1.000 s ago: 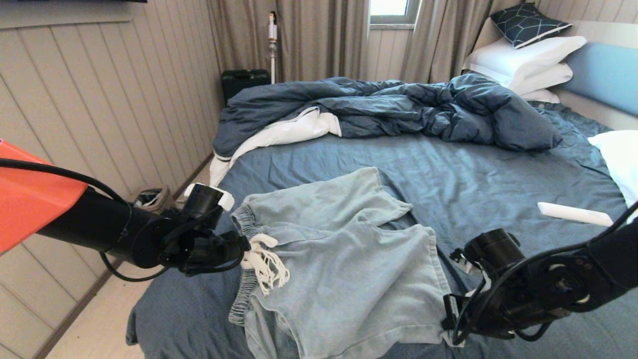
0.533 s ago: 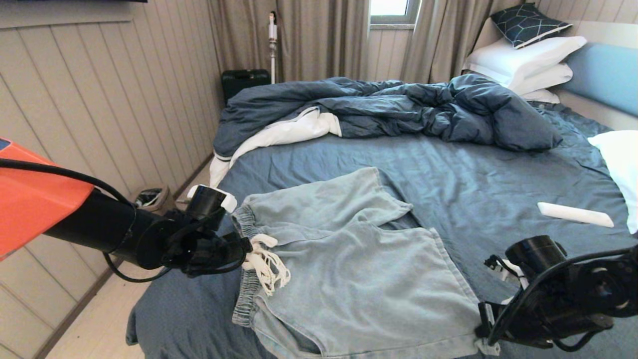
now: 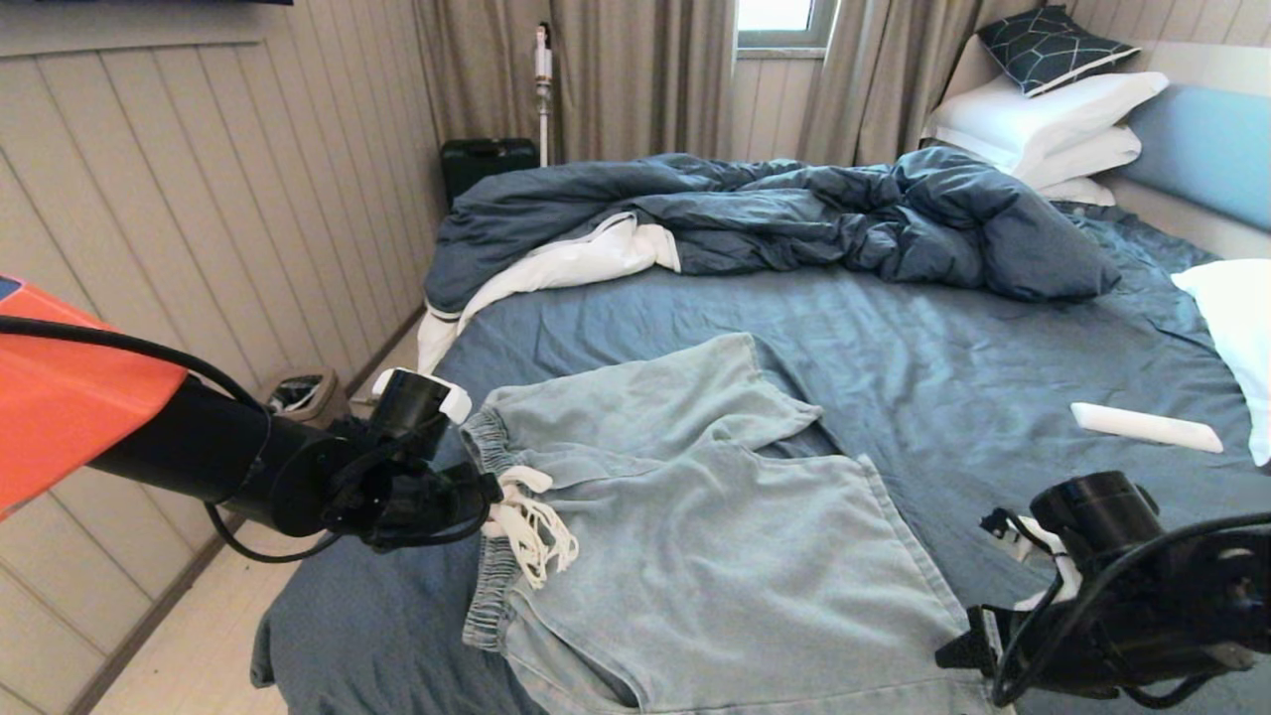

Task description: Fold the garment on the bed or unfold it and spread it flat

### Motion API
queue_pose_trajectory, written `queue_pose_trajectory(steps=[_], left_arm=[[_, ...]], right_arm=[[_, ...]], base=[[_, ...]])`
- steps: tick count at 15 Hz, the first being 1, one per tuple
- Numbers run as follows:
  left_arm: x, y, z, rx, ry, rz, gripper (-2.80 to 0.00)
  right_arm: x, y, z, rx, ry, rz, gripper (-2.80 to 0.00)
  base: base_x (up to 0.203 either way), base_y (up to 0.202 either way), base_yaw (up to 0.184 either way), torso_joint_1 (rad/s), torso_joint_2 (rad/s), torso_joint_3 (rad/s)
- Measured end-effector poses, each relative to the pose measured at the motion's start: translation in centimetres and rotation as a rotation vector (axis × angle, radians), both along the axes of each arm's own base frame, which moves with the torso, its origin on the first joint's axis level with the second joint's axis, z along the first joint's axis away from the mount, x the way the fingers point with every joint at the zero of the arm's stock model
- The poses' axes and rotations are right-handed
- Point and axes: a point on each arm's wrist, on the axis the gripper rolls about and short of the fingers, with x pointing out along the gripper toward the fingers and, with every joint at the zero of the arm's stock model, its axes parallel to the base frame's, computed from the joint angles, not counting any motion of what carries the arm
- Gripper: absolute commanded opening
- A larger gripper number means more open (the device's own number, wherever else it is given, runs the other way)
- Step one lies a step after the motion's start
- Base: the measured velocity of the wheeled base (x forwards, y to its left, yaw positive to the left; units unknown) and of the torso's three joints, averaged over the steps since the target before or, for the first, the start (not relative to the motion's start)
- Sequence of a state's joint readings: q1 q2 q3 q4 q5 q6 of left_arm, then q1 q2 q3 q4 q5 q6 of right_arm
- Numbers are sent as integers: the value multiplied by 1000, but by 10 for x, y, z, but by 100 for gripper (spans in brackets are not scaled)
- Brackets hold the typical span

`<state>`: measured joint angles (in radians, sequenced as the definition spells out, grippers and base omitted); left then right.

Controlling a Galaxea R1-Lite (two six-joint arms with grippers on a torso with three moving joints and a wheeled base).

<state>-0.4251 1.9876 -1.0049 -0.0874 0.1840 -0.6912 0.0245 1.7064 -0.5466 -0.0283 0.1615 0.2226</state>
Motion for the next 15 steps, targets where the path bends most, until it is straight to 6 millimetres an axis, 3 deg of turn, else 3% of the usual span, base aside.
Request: queue_pose_trajectory(steps=[4,8,9,10,12,15], left_arm=[[-8,2,10,-9,-21,-6,0],[-32,6,46,-60,-100,-48,0],[-41,9,60,-75,-136,-63,0],[-51,13,75,-87,-178,-76,-280],[-78,25,106,-94,-257,-107,-280],[-140,56,154,-74,-398,-160,-280]], right_arm=[[-27,0,29,-2,-123,16,0],[-68,-1,77,-2,-259,22,0],[-80,-1,94,-1,-300,25,-280],[-92,-1,110,-1,-339,27,-280],[-119,-2,134,-1,-405,28,-280],[-160,-3,150,0,-493,33,-280]], base=[[0,0,0,0,0,0],[0,0,0,0,0,0],[0,0,0,0,0,0],[0,0,0,0,0,0],[0,0,0,0,0,0],[0,0,0,0,0,0]])
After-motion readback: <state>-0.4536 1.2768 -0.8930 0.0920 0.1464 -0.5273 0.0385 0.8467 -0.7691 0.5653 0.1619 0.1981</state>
